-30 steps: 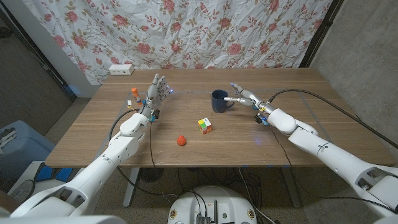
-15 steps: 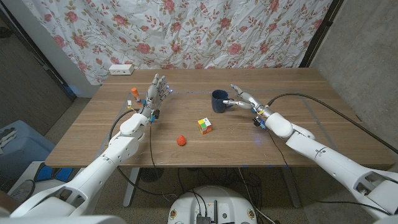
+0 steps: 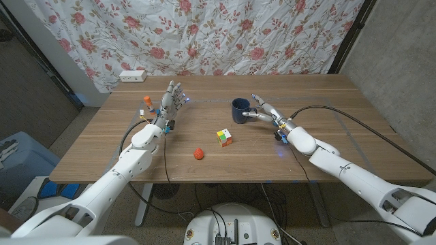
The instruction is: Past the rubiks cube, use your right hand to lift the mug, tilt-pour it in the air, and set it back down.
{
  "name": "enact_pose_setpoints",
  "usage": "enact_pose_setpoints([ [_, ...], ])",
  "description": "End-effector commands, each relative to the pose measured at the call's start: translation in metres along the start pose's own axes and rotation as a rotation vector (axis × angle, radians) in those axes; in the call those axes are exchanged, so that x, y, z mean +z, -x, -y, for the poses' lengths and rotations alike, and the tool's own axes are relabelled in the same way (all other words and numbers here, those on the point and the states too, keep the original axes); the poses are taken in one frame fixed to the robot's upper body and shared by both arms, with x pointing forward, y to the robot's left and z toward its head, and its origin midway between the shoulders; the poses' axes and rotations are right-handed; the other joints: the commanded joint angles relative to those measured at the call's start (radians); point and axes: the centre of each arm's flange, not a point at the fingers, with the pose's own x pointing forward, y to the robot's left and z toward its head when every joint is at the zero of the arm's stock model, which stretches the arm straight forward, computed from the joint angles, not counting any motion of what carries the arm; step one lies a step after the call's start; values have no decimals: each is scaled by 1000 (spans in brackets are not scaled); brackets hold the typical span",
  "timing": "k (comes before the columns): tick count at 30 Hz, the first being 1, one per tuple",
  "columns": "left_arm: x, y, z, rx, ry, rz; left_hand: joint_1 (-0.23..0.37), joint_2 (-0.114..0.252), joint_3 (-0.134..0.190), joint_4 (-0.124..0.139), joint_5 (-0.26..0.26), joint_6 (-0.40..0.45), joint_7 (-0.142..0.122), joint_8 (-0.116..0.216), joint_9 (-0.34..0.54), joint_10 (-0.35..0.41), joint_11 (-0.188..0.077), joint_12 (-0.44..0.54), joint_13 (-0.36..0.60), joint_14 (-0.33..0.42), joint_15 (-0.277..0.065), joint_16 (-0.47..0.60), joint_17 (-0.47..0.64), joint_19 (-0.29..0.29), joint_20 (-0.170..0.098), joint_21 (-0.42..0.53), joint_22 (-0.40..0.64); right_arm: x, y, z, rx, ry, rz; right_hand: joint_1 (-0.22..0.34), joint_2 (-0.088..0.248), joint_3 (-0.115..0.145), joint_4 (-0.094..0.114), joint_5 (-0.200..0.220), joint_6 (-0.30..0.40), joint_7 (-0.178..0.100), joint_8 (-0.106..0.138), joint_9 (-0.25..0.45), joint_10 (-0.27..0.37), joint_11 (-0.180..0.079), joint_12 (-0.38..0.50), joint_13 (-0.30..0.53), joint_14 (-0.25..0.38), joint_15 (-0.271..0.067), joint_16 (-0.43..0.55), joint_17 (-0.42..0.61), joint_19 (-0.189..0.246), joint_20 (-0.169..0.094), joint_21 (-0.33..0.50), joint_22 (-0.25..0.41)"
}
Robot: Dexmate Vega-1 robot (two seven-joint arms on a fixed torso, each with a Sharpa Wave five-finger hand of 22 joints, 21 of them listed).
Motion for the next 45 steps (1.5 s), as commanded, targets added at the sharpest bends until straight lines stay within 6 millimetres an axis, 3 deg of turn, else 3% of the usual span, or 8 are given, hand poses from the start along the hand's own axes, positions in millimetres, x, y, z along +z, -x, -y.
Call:
enact_pose_setpoints([
  [1,0,0,0,0,0,-1,-3,119,6,1,4,-2,-7,7,3,-2,-6,4,5,9,-4,5,5,9,0,6,3,-7,-10,-5,4,2,5,5,-6,1,3,11,-131,6,12,2,13,-4,11,4,11,1,8,3,10,-3,6,2],
  [28,0,0,0,0,0,-1,-3,119,6,1,4,-2,-8,6,3,-4,-7,4,5,8,-4,5,5,9,0,6,3,-6,-28,-10,22,-16,30,-28,-42,-37,24,20,-103,-3,22,5,50,-5,22,12,20,2,10,4,20,-1,4,3],
  [45,0,0,0,0,0,-1,-3,118,6,1,4,-2,-5,7,3,-3,-5,4,5,8,-4,5,5,9,0,6,3,-4,-34,-13,42,-3,41,-17,-39,-47,22,30,-131,-3,10,5,52,0,20,16,23,9,10,3,33,-4,6,3],
])
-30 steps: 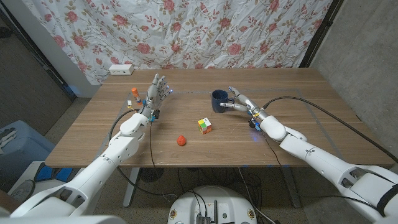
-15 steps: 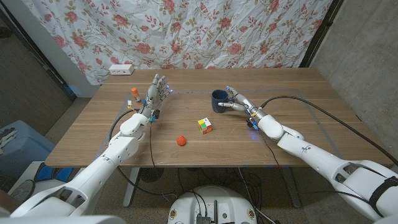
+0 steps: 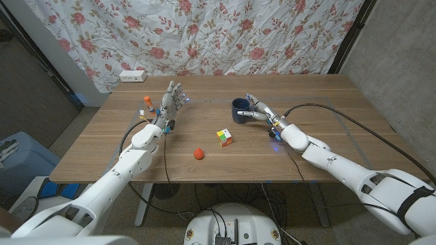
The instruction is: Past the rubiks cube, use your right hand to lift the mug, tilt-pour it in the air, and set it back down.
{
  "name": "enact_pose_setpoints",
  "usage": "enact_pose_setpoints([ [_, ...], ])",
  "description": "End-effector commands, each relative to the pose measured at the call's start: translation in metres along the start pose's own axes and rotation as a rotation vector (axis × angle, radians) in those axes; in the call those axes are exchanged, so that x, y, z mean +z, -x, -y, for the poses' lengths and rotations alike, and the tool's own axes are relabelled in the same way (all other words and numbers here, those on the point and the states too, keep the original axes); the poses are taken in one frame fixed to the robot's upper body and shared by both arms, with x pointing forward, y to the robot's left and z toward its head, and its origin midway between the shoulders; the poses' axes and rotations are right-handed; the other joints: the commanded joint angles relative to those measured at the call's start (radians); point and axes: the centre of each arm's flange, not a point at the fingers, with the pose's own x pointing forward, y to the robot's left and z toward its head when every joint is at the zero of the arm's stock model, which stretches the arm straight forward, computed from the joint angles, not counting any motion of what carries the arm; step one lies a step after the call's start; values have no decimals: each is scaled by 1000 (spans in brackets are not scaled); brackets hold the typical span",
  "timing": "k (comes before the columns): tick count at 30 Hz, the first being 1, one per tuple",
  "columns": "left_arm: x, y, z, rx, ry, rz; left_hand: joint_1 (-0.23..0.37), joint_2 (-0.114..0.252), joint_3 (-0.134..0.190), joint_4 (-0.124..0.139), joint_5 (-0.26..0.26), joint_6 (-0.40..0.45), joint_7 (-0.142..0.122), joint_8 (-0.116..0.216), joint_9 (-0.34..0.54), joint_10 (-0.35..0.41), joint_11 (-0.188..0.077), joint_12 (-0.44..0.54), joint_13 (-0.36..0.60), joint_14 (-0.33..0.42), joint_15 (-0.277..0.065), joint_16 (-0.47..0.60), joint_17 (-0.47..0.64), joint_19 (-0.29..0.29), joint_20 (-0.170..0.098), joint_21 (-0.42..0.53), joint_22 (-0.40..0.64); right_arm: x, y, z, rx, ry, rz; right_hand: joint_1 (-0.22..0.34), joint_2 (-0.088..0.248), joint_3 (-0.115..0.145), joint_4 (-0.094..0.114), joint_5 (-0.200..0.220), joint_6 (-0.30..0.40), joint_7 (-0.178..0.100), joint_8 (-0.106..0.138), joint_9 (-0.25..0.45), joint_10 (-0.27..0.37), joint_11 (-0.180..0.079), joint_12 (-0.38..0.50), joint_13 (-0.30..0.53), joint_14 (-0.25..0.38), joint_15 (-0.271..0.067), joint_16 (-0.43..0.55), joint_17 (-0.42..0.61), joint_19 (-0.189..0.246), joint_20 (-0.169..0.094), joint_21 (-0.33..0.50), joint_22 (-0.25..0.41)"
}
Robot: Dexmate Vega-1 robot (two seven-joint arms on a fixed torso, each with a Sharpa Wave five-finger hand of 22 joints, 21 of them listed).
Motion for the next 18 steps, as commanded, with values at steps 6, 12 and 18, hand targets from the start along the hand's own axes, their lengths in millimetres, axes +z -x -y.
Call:
enact_pose_setpoints([
  [6,0,0,0,0,0,1,-3,118,6,1,4,-1,-6,7,3,-3,-7,4,5,8,-4,5,5,8,0,6,3,2,-5,-3,14,2,10,13,6,-5,-3,14,-137,-5,-7,5,-4,4,3,3,-2,4,6,3,5,0,5,3],
  [12,0,0,0,0,0,1,-3,118,6,1,4,-3,-7,6,3,-3,-6,4,5,8,-3,5,5,9,0,6,3,3,-6,-4,8,-1,19,32,20,3,-6,24,-117,-4,2,6,11,0,8,5,5,2,8,3,14,1,7,3],
  [18,0,0,0,0,0,1,-3,118,6,1,4,-1,-6,7,3,-3,-5,4,5,8,-3,5,5,9,0,6,3,3,-7,-5,0,-1,27,74,29,15,-14,36,-69,-13,22,8,53,-25,18,8,60,-28,26,1,29,0,7,3],
])
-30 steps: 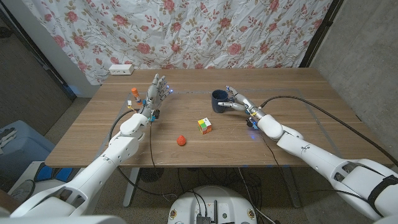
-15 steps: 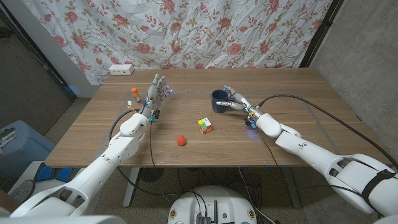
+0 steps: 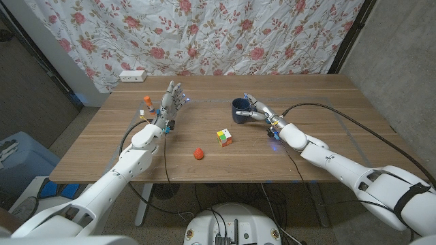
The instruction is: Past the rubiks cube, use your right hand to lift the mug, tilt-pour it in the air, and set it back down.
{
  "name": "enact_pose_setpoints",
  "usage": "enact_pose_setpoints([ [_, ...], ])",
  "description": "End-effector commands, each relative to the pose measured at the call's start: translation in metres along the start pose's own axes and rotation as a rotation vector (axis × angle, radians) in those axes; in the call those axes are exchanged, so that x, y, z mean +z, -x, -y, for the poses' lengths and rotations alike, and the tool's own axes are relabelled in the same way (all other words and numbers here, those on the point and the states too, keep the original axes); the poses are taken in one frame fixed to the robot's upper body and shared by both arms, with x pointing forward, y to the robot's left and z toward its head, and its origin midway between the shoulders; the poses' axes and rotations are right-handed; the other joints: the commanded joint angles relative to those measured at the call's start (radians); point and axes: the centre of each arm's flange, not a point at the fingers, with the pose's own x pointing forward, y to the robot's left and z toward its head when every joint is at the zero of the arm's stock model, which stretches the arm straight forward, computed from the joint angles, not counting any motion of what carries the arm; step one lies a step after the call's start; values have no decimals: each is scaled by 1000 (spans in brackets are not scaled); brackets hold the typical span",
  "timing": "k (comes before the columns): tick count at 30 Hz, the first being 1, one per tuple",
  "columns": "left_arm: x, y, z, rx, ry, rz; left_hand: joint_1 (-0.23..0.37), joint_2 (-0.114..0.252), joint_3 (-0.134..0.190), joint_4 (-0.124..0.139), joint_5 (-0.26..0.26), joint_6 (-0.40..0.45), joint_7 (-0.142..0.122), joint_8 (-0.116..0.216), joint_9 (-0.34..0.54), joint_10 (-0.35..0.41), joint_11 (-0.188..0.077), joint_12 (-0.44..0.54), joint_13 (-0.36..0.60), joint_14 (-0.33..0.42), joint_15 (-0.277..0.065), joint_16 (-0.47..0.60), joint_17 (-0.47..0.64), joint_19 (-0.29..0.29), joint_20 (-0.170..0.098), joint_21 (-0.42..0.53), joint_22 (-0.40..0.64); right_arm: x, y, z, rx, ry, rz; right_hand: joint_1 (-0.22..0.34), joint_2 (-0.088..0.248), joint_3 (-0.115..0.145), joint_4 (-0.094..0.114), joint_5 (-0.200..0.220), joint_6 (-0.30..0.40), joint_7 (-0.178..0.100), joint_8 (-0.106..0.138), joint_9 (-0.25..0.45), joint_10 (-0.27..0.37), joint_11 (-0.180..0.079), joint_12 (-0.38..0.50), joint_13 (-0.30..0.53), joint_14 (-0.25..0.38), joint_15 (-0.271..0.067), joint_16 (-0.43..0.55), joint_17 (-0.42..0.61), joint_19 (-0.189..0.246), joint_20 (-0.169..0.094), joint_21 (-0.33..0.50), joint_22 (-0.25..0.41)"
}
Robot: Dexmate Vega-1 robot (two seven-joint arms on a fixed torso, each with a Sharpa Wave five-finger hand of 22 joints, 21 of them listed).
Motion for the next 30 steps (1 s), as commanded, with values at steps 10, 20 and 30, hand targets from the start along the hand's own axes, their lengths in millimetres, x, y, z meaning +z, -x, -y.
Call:
enact_pose_setpoints([
  [10,0,0,0,0,0,0,-3,118,6,1,4,-2,-7,7,3,-4,-7,4,5,8,-4,5,5,8,0,6,3,0,-2,-4,-9,5,16,68,-3,15,-8,14,2,-13,42,5,84,-34,20,6,117,-50,40,-2,46,-8,10,3],
  [20,0,0,0,0,0,0,-3,118,6,1,4,-3,-7,6,3,-3,-8,4,5,8,-4,5,5,9,0,6,3,1,-5,-5,-16,13,22,81,-6,14,0,12,123,-37,88,7,173,-54,38,8,200,-89,60,-2,98,-26,14,3],
  [30,0,0,0,0,0,0,-3,119,6,1,4,-2,-7,6,3,-3,-6,4,5,9,-3,5,5,9,-1,6,3,1,-5,-7,-42,13,15,84,-1,15,7,7,205,-41,118,6,253,-76,53,10,271,-118,78,0,144,-42,17,4],
])
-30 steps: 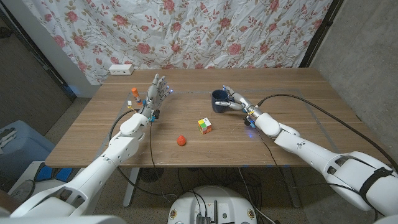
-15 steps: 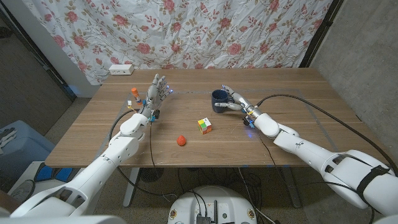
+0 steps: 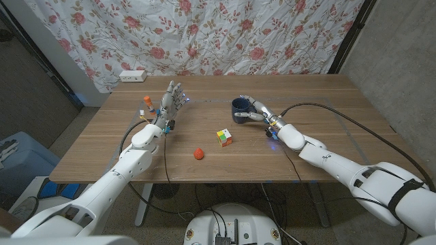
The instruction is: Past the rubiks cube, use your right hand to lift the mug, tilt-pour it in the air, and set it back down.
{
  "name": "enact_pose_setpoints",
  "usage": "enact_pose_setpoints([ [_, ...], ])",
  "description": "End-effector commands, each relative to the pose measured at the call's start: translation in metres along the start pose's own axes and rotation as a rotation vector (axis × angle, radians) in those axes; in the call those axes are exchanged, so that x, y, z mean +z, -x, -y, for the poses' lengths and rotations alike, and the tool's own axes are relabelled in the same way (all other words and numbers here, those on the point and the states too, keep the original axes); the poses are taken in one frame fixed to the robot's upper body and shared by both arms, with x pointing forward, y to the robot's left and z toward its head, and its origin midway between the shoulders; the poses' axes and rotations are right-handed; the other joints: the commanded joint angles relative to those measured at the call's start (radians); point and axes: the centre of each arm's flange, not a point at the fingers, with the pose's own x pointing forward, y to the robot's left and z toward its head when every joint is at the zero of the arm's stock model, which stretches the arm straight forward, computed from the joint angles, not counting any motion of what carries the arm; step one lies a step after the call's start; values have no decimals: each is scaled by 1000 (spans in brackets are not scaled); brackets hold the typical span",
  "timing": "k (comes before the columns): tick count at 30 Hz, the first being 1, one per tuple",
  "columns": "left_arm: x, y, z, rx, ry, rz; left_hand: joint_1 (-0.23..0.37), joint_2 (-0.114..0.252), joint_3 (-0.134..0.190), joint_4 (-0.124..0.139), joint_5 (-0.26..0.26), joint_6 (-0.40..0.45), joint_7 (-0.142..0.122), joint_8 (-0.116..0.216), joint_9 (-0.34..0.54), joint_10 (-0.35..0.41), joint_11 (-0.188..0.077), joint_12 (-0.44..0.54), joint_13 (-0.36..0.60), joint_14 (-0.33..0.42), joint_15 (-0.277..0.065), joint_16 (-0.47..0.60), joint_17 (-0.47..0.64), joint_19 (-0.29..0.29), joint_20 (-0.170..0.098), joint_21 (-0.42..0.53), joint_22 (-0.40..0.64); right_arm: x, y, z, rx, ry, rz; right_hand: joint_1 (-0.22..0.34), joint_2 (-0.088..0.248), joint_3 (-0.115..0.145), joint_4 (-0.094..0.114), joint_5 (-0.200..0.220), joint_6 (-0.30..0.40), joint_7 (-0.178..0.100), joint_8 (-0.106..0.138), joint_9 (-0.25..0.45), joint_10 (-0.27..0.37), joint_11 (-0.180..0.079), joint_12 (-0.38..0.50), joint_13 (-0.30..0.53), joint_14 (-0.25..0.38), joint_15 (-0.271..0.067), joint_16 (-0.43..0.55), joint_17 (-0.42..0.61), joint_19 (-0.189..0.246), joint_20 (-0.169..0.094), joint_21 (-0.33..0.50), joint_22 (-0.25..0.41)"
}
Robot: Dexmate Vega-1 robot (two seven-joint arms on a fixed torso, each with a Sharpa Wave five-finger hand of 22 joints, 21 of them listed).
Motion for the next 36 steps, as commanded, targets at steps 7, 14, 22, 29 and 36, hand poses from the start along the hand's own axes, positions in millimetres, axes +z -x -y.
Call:
enact_pose_setpoints([
  [7,0,0,0,0,0,0,-3,119,6,1,4,-1,-7,7,3,-4,-7,4,5,9,-3,5,5,9,-1,6,3,1,-2,-5,-31,-6,-2,-13,-1,-2,13,-4,60,-11,30,5,61,-8,20,11,54,-35,19,8,43,-7,11,4],
  [14,0,0,0,0,0,0,-3,119,6,1,4,-2,-7,6,3,-3,-5,4,5,8,-3,5,5,9,-1,6,3,2,-4,-9,-28,-11,-4,-24,-9,-10,16,-3,69,-18,35,7,78,0,24,16,64,-30,21,9,58,-11,12,5],
  [22,0,0,0,0,0,0,-3,119,6,1,4,-2,-7,6,3,-3,-6,4,5,8,-3,5,5,9,-1,6,3,5,-4,-14,-61,-16,-8,-13,-9,-12,10,7,102,-14,53,13,120,-7,36,27,107,-50,33,12,96,-28,17,5],
  [29,0,0,0,0,0,0,-3,119,6,1,4,-2,-7,7,3,-3,-6,4,5,8,-4,5,5,9,0,6,3,5,-3,-17,-82,-22,-13,-6,-5,-11,9,13,149,-10,79,20,159,-16,50,40,143,-64,45,18,116,-34,16,6],
  [36,0,0,0,0,0,0,-3,119,6,1,4,-2,-7,7,3,-3,-6,4,5,8,-4,5,5,9,0,6,3,5,-1,-19,-101,-25,-20,-7,-4,-13,11,16,190,-13,104,27,190,-20,64,53,160,-65,50,24,125,-35,14,7],
])
